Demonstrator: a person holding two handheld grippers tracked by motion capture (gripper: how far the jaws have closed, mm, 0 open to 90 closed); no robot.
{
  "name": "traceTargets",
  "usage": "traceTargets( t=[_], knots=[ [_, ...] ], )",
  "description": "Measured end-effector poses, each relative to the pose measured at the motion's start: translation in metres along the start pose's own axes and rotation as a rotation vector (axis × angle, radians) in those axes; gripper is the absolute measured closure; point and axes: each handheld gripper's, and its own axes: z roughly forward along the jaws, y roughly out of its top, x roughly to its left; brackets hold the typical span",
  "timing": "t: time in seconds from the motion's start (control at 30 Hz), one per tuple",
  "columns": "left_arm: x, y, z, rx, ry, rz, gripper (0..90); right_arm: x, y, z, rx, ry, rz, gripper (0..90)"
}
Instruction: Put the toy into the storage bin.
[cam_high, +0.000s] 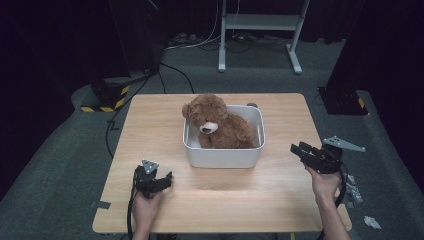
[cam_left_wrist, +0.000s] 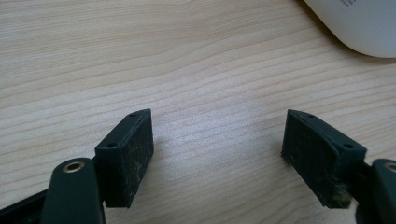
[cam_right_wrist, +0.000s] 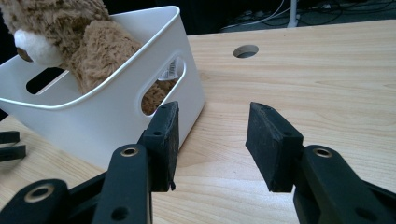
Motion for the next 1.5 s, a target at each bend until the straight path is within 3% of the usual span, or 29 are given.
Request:
traceTargets(
  t=[0.47,0.73,1.5],
  knots=[
    [0.000,0.000,0.000,0.003,0.000,0.004,24.8,0.001,-0.012,0.008,0.032,0.005,0.014,53.9],
    [0.000,0.000,0.000,0.001,0.000,0.002,24.8,0.002,-0.024,0.018,0.076,0.001,0.018,53.9],
    [0.000,0.000,0.000,0.000,0.000,0.000,24.8,0.002,-0.046,0.041,0.133,-0.034,0.025,53.9]
  ],
)
